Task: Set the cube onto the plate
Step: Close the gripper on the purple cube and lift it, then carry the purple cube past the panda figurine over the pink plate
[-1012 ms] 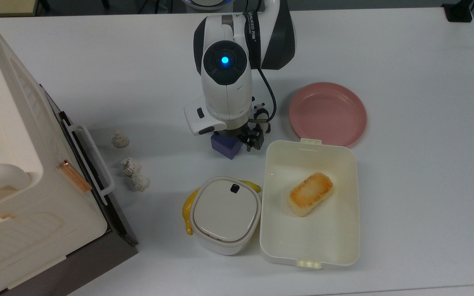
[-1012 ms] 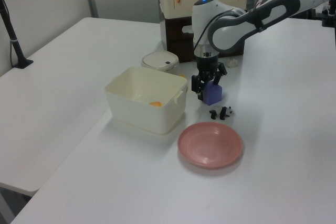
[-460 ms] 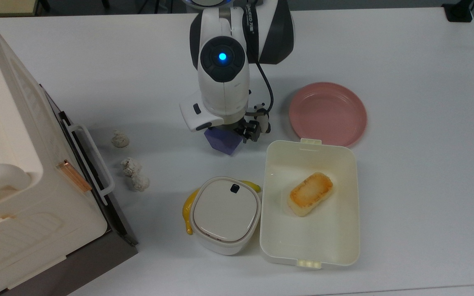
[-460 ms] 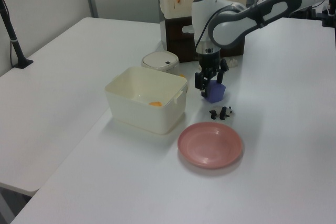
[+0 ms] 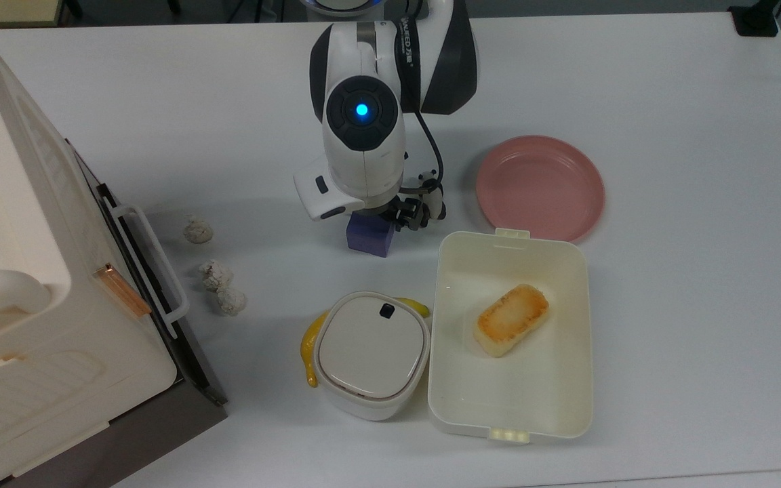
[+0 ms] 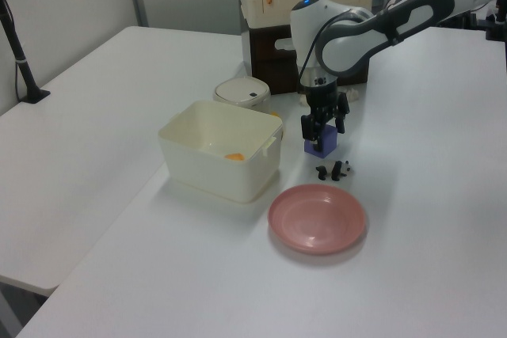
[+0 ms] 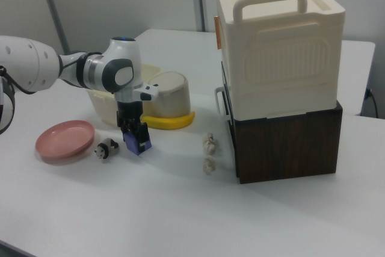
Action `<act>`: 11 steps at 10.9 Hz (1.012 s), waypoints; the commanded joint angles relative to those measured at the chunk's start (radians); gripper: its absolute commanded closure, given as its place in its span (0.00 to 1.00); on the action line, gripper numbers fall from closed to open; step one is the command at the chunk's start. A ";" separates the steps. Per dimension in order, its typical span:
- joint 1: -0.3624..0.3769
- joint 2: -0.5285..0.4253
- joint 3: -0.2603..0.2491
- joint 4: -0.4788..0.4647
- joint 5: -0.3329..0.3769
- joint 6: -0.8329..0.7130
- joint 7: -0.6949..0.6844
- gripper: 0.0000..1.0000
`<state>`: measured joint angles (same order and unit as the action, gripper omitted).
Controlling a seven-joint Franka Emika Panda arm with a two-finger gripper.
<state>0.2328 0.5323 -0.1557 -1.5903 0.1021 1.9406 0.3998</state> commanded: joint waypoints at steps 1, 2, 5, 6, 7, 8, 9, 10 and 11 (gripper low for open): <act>0.003 -0.012 -0.004 -0.023 -0.006 0.026 -0.016 0.00; 0.003 -0.014 -0.004 -0.022 -0.006 0.026 -0.016 0.13; 0.005 -0.026 -0.004 -0.016 -0.006 0.003 -0.058 0.81; 0.006 -0.037 -0.004 -0.010 -0.006 -0.030 -0.081 0.93; 0.013 -0.060 -0.001 -0.004 -0.002 -0.092 -0.125 0.96; 0.019 -0.098 0.005 -0.001 0.007 -0.180 -0.174 0.96; 0.043 -0.141 0.011 0.009 0.008 -0.255 -0.197 0.96; 0.080 -0.167 0.016 0.015 0.011 -0.302 -0.199 0.96; 0.107 -0.173 0.018 0.042 0.013 -0.308 -0.188 0.93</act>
<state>0.2692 0.4312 -0.1377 -1.5490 0.1060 1.6872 0.2235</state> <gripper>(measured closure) 0.458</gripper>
